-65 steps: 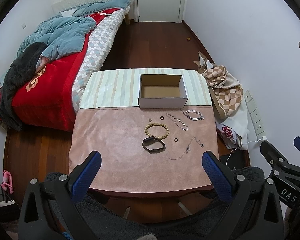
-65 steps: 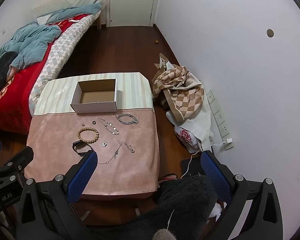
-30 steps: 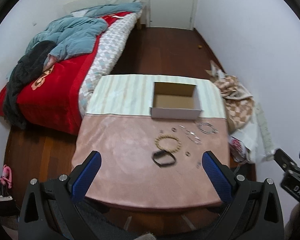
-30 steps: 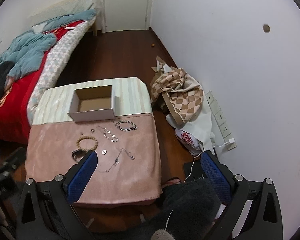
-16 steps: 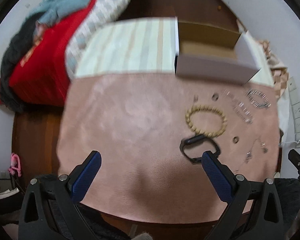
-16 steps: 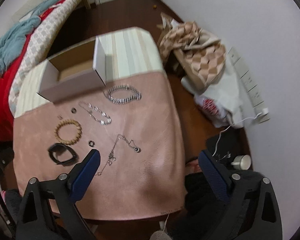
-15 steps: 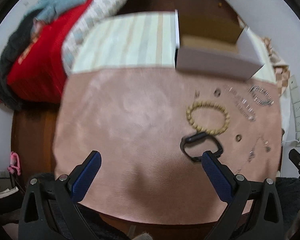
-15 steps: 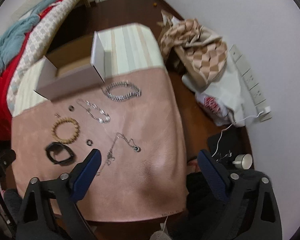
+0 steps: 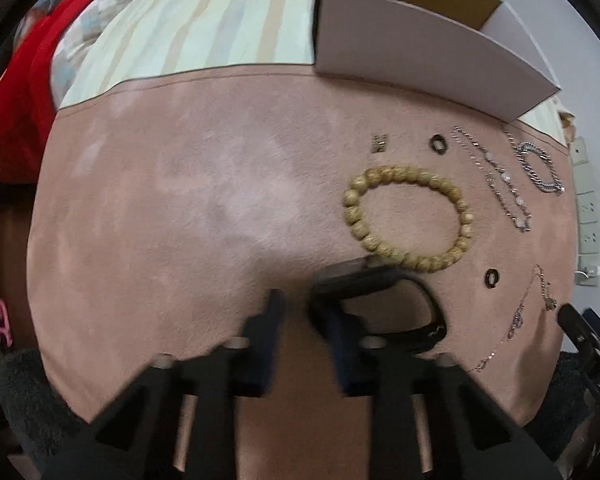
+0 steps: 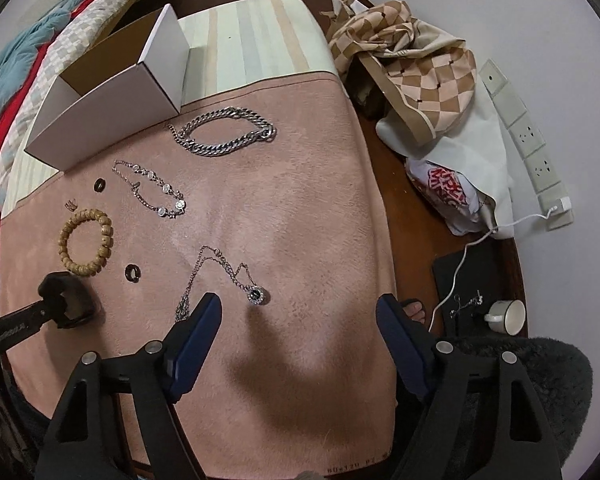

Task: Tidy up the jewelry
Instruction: 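Grasp the black watch band with the left gripper while the right gripper grasps a silver pendant chain, then carry the watch band and pendant chain into the white box and release both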

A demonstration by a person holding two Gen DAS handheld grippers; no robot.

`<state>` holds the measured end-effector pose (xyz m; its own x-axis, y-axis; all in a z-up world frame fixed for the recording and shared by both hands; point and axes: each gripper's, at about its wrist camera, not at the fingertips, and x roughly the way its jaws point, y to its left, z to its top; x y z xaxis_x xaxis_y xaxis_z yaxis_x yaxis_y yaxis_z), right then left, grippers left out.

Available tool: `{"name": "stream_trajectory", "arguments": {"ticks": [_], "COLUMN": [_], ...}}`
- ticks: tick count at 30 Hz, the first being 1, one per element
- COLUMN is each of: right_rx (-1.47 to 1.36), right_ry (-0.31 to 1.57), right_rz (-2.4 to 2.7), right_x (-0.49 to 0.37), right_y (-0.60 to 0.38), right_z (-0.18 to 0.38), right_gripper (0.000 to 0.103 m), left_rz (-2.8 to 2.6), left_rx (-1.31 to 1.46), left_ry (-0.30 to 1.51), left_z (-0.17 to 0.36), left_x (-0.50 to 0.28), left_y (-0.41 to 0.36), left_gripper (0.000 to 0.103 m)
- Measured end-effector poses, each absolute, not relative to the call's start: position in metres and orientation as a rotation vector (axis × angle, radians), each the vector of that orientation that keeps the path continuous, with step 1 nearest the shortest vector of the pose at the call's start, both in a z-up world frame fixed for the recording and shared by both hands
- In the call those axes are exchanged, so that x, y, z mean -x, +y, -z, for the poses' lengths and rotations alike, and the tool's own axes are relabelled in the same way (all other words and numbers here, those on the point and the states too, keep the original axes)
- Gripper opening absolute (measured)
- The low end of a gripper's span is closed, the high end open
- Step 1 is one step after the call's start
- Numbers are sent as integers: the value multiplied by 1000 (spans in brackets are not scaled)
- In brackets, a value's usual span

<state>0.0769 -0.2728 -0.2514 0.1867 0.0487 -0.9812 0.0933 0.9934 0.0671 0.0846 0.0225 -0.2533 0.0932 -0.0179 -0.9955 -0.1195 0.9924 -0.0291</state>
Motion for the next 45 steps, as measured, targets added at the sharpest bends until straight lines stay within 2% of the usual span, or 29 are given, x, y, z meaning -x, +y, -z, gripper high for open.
{"name": "stream_trajectory", "arguments": {"ticks": [5, 8, 9, 10, 11, 17, 30, 40, 45], "right_rx": [-91, -42, -38, -33, -29, -181, -255, -223, -183], "right_ry": [1393, 1358, 1340, 1322, 1315, 1296, 1139, 946, 871], "right_rz": [4, 3, 0, -6, -9, -38, -187, -313, -336], "right_x": [-79, -77, -76, -75, -74, -72, -70, -106, -144], "right_y": [-262, -253, -251, -249, -247, -261, -255, -230, -216], "right_z": [264, 269, 268, 266, 266, 255, 156, 51, 19], "right_gripper": [75, 60, 49, 27, 12, 10, 10, 10, 10], "left_rz": [-83, -90, -91, -92, -91, -81, -22, 18, 27], "left_rx": [93, 83, 84, 84, 84, 97, 170, 168, 157], "left_ry": [1451, 1440, 1439, 1440, 1438, 1402, 1272, 1136, 1101], "left_z": [253, 254, 253, 249, 248, 233, 152, 98, 80], "left_x": [-80, -76, -75, -71, -69, -58, -63, -126, -166], "left_y": [23, 29, 29, 27, 27, 38, 55, 33, 37], "left_gripper": [7, 7, 7, 7, 6, 5, 4, 4, 4]}}
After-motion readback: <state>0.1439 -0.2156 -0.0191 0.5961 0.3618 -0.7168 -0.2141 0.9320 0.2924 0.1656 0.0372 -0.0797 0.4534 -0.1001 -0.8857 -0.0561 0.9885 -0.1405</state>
